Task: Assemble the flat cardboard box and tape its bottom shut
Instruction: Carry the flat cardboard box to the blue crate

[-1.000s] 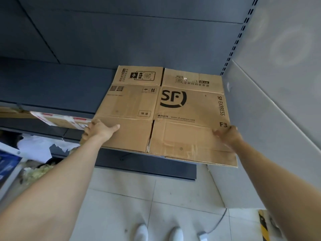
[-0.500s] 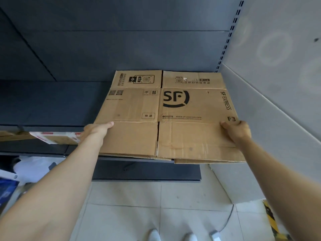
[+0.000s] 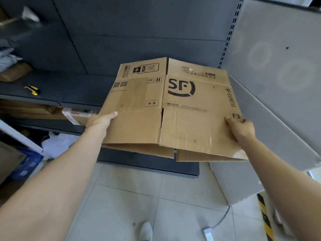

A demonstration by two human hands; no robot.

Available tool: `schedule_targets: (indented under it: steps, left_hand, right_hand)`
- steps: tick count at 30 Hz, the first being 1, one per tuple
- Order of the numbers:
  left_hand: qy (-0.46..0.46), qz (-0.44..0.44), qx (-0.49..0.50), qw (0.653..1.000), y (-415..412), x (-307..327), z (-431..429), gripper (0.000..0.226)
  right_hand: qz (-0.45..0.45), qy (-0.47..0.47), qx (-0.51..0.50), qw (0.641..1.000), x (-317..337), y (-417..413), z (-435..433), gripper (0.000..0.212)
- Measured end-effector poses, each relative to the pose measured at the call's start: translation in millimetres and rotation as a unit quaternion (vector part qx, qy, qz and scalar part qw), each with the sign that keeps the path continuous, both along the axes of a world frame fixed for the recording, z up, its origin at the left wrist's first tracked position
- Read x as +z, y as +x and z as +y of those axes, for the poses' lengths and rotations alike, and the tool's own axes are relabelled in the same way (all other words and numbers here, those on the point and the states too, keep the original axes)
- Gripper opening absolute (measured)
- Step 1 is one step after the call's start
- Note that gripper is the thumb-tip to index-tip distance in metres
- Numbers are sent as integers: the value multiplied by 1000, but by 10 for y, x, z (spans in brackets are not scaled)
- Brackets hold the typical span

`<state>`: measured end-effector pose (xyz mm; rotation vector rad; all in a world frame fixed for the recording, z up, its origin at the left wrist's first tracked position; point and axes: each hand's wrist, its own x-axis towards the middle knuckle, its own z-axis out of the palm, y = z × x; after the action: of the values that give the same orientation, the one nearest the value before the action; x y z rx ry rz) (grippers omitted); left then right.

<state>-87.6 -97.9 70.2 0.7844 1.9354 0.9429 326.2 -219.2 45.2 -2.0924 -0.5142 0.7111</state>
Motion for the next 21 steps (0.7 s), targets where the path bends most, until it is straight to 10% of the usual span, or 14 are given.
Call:
schedule_targets:
  steps: [21]
  left_hand:
    - [27,26,64,997,-1702,321,-1750,72]
  right_hand:
    - [3,-23,53,998,16,-1519,-1101,60]
